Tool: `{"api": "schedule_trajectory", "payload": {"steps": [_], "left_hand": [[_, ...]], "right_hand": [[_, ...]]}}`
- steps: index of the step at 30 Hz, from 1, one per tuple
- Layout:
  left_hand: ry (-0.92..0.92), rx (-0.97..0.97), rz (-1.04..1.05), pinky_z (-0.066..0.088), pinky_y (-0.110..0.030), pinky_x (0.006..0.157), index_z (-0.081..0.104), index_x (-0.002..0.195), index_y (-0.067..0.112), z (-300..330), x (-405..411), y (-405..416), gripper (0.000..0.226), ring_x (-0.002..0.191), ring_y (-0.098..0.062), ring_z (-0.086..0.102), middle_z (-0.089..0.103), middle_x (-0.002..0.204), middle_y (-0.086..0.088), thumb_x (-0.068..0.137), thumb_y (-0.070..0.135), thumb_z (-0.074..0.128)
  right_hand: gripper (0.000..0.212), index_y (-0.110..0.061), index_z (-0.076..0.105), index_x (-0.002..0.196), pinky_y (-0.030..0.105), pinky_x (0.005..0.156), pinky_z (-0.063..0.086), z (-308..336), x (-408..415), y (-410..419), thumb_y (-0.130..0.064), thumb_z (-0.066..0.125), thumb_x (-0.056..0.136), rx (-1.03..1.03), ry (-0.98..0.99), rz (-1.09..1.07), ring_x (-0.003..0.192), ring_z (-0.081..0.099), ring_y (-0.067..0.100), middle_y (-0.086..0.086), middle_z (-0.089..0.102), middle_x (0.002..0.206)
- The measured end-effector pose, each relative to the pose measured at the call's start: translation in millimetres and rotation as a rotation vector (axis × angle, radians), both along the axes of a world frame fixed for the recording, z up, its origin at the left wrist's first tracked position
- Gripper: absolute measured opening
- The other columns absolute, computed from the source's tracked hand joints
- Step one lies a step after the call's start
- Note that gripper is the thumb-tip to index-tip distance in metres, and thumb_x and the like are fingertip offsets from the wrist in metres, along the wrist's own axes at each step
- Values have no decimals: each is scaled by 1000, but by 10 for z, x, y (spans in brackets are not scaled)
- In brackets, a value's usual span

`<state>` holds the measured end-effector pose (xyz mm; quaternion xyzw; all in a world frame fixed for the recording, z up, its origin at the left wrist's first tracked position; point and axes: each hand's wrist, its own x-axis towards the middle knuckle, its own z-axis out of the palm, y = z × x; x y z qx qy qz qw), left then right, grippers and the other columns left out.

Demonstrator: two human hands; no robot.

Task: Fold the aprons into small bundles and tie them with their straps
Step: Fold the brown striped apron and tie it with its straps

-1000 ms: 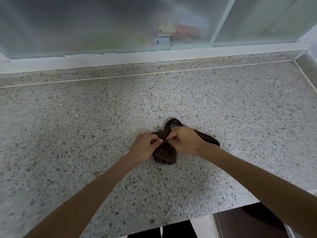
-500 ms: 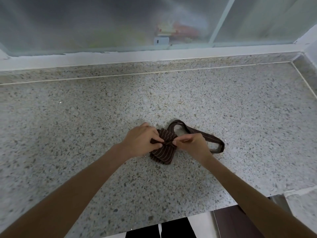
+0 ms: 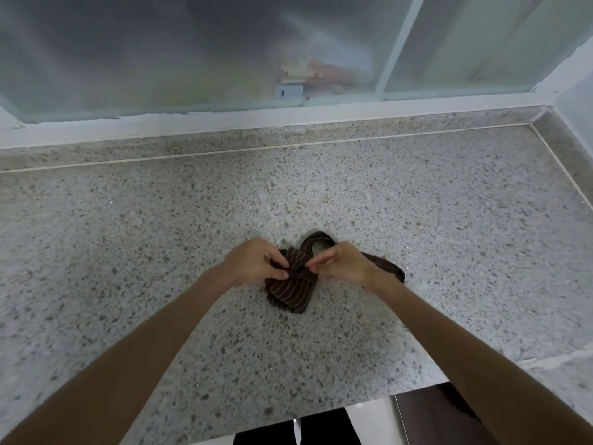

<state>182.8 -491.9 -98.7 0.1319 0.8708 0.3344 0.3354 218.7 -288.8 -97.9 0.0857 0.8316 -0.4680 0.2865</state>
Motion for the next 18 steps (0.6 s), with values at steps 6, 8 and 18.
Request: {"api": "schedule_trajectory", "payload": {"steps": [6, 8, 18], "left_hand": [[-151, 51, 4, 44, -21, 93, 68, 108, 16, 228, -116, -153, 26, 101, -9, 59, 64, 112, 0, 83, 18, 70], [-165, -8, -16, 43, -25, 96, 66, 111, 17, 290, -183, -134, 25, 110, -14, 58, 63, 118, -2, 86, 22, 66], [-93, -325, 5, 39, -32, 102, 36, 140, 12, 32, -224, 438, 81, 124, -21, 46, 46, 140, -5, 77, 53, 67]], "right_hand": [[22, -16, 69, 111, 25, 92, 46, 306, -32, 662, -15, 54, 95, 145, -75, 218, 88, 66, 12, -8, 67, 90], [22, -17, 69, 109, 26, 92, 45, 338, -64, 819, -19, 53, 95, 331, -16, 187, 97, 64, 17, -4, 67, 99], [42, -15, 46, 122, 29, 85, 40, -172, 221, 633, -41, 53, 90, 779, 383, 401, 107, 49, 19, 1, 49, 118]]}}
